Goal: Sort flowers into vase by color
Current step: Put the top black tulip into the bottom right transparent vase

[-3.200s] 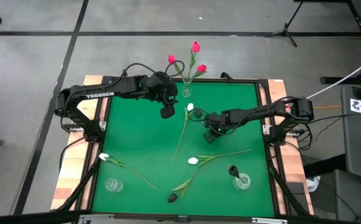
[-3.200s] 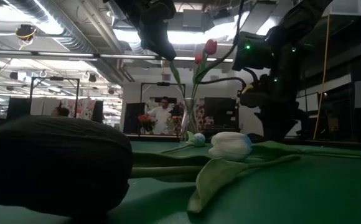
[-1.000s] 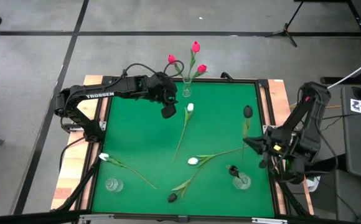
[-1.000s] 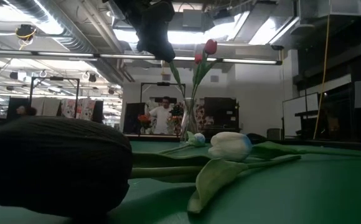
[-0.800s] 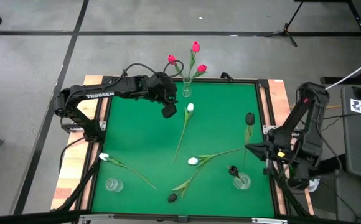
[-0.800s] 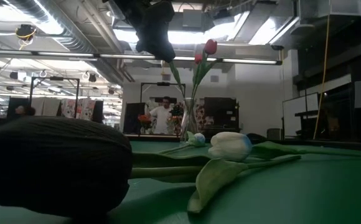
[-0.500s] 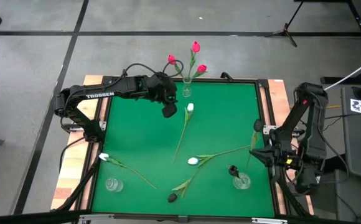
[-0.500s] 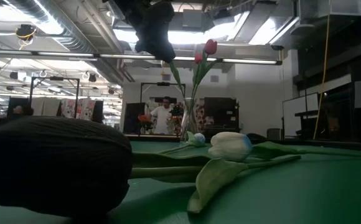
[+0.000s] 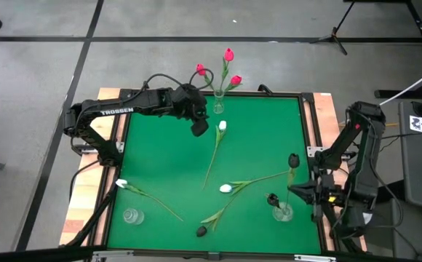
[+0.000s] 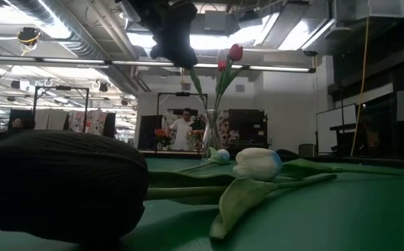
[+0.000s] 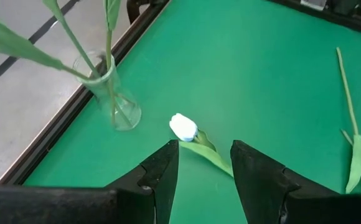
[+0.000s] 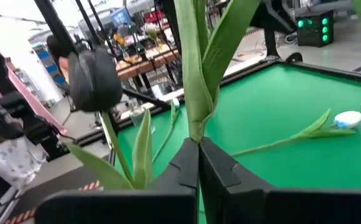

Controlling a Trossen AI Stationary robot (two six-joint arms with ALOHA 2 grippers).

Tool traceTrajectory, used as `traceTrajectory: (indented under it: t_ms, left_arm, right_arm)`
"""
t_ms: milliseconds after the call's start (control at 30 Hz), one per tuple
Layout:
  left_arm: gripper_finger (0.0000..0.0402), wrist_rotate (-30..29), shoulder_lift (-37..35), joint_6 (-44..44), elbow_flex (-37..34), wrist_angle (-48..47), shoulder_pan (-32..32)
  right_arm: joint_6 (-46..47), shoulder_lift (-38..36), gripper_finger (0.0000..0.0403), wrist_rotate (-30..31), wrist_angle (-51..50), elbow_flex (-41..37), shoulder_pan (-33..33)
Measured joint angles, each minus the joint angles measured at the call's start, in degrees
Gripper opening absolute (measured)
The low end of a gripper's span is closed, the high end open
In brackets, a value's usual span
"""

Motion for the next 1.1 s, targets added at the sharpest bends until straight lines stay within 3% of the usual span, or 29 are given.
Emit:
traceTrajectory:
  t_ms: [167, 833, 1100]
  left_arm:
    - [0.0144, 0.0, 0.0, -0.7, 0.0, 1.8, 0.0]
    - [0.0143, 0.0, 0.0, -1.0, 0.0, 1.8, 0.0]
    - [0.0143, 0.0, 0.0, -0.9, 0.0, 1.8, 0.0]
  right_arm:
    - [-0.1, 1.8, 0.0, -2.0, -0.3, 0.0, 0.0]
    - [-0.2, 9.1, 0.0, -0.6, -0.7, 0.0, 0.0]
    - [-0.2, 10.8, 0.0, -5.0, 0.2, 0.0, 0.0]
